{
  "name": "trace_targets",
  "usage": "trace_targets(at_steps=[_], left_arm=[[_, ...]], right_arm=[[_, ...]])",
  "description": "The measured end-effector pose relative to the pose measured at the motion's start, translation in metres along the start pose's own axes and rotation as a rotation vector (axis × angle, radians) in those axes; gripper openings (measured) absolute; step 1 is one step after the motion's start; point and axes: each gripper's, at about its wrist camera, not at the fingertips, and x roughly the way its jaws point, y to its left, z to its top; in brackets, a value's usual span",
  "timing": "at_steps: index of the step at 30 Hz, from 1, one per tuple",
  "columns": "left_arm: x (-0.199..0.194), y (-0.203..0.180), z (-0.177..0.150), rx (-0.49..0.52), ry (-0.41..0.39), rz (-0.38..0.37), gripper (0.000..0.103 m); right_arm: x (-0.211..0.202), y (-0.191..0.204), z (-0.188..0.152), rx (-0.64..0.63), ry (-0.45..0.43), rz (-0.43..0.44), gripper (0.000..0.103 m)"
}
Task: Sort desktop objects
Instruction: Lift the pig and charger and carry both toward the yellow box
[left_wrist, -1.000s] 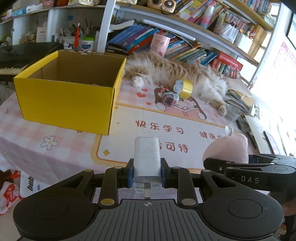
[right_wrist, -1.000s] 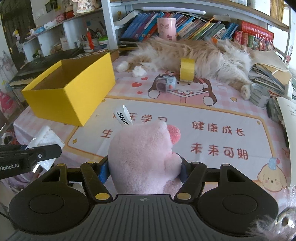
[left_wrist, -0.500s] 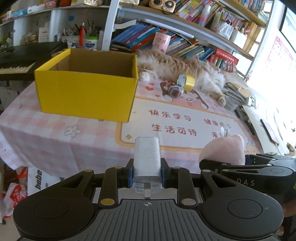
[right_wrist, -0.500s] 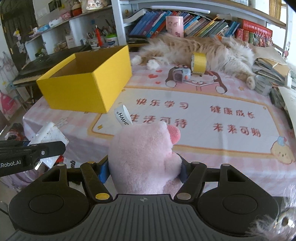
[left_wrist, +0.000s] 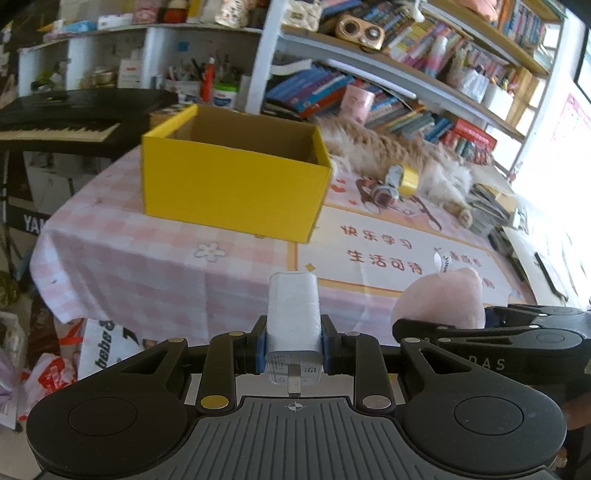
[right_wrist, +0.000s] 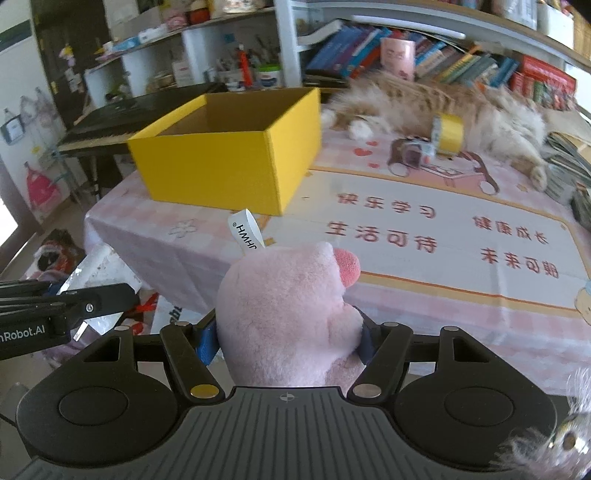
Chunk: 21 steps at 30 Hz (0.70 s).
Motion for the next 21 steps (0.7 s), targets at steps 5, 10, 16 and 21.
trace_targets(at_steps=[5, 10, 16, 21], left_arm=[[-0.01, 0.014, -0.003, -0.039, -0.021, 0.027, 0.025], [-0.015, 0.018, -0.004, -0.046, -0.036, 0.04, 0.025], [-0.014, 0.018, -0.003, -0.043, -0.028, 0.036, 0.025], [-0.004, 0.017, 0.001, -0.061, -0.014, 0.028, 0.025]], right_arm=[[0.001, 0.02, 0.002, -0.057, -0.005, 0.032, 0.065], [0.004, 0.03, 0.004, -0.074, 0.001, 0.055, 0.065], [0.006, 0.033, 0.006, -0.085, 0.012, 0.066, 0.065], [0.008, 0.036, 0.007, -0.104, 0.026, 0.073, 0.065]])
